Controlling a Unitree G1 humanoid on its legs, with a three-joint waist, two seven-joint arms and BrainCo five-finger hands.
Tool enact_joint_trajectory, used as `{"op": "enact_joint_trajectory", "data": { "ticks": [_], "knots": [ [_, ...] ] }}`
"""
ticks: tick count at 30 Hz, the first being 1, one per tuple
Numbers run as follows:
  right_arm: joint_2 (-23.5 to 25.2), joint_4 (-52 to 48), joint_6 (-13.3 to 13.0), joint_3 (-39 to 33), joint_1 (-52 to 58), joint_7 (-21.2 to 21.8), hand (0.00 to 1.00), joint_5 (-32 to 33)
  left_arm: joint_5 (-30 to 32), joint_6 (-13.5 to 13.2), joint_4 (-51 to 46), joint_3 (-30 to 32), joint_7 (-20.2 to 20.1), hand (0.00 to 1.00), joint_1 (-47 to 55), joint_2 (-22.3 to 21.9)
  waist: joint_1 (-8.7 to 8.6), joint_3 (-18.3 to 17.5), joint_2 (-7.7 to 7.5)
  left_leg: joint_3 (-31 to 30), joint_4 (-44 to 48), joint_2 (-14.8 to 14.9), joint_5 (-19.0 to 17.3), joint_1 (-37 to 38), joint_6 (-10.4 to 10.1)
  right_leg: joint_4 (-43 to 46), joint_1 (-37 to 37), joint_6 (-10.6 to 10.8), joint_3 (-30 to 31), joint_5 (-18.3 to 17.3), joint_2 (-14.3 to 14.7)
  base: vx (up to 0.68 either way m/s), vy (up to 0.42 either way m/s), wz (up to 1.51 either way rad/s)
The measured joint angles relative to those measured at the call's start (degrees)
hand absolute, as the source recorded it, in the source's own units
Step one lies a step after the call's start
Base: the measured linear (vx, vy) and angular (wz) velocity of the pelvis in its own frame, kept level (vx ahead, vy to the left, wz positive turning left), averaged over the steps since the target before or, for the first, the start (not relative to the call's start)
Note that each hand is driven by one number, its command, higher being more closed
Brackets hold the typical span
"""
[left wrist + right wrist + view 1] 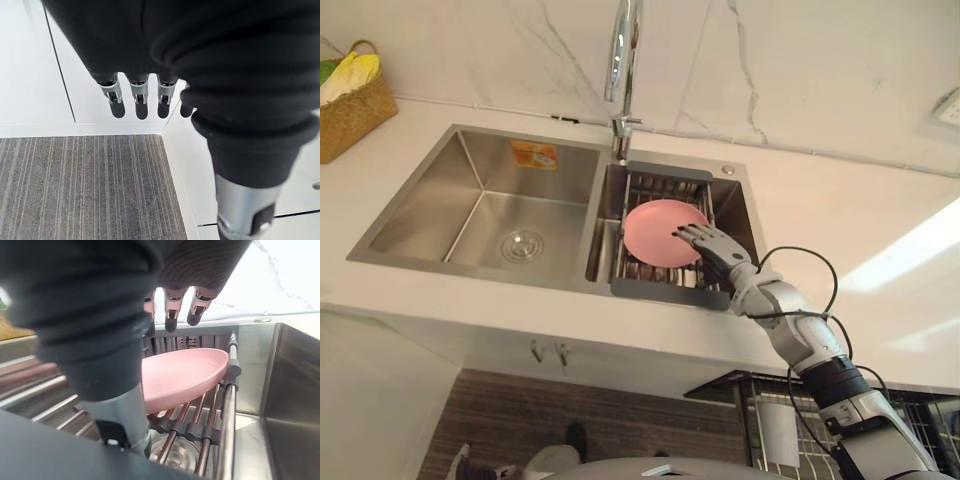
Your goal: Walk over to the sink, pick up the cup, carry it to the dishwasher, place the cup inside the dishwasher, then close the dishwasher door
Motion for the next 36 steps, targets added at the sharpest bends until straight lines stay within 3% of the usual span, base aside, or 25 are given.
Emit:
{"op": "enact_joint_trajectory", "data": {
  "ticks": [13,14,17,23,27,34,35,36],
  "knots": [
    [1.4,9.4,2.4,3.2,-3.4,-5.4,0.0,-9.0,0.7,0.1,-0.1,-0.4,0.0,0.0,-0.1,0.9,0.98,0.2,0.45,-0.6,0.0,0.0,0.5,-0.3,0.4,-0.2,0.0,0.0,-1.0,0.0,0.1,0.0,-0.001,0.02],
    [1.6,9.8,2.5,3.2,-3.6,-6.0,1.0,-9.5,1.1,0.1,-0.1,-0.4,0.0,0.0,-0.1,0.9,0.96,0.2,0.47,-0.6,0.0,0.0,0.5,-0.3,0.4,-0.2,0.0,0.0,-1.0,0.0,0.1,-0.04,0.005,-0.01],
    [2.4,11.8,4.0,3.3,-4.3,-10.4,1.0,-12.0,1.2,0.1,-0.1,-0.7,0.0,0.0,-0.1,0.9,0.93,0.4,0.84,-0.7,0.0,0.0,0.5,-0.3,0.2,0.0,0.0,-0.4,-1.1,-0.2,0.1,-0.05,0.011,0.01],
    [3.5,16.0,9.3,4.7,-5.0,-23.8,1.0,-16.1,1.5,-0.1,0.0,-2.1,2.0,0.0,-0.1,0.9,1.32,0.7,1.12,-0.5,0.0,0.0,0.2,-1.2,0.5,-0.3,-0.4,-0.3,-1.1,-0.5,0.0,-0.07,0.03,-0.01],
    [3.5,16.3,10.2,4.7,-5.0,-31.5,1.0,-16.0,2.9,-1.0,0.0,-2.1,4.5,0.0,-0.1,1.0,1.17,0.9,0.95,-0.2,0.0,-0.1,0.2,-2.3,0.5,-0.4,-1.5,-0.3,-1.1,-0.5,0.0,-0.01,0.037,-0.06],
    [3.3,16.7,9.9,4.6,-5.0,-36.3,1.0,-12.1,3.6,-2.8,-1.8,-1.9,5.7,0.0,0.0,1.5,1.08,1.1,0.82,-0.2,0.0,-0.1,0.2,-2.6,0.5,-0.1,-2.0,-0.2,-1.1,-0.4,-0.2,0.01,0.012,-0.03],
    [3.0,16.7,9.3,4.6,-5.0,-35.8,0.0,-10.8,4.0,-3.1,-1.8,-1.9,5.7,0.0,0.0,1.5,1.1,1.1,0.84,-0.2,0.0,-0.1,0.2,-2.6,0.5,-0.1,-2.0,-0.2,-1.1,-0.4,-0.2,0.0,0.0,0.0],
    [2.8,16.7,8.8,4.6,-5.0,-35.6,0.0,-10.4,4.1,-3.2,-1.8,-1.9,5.7,0.0,0.0,1.5,1.12,1.1,0.84,-0.3,0.0,-0.1,0.2,-2.6,0.5,-0.1,-2.0,-0.2,-1.1,-0.4,-0.2,0.02,0.002,0.05]
  ]
}}
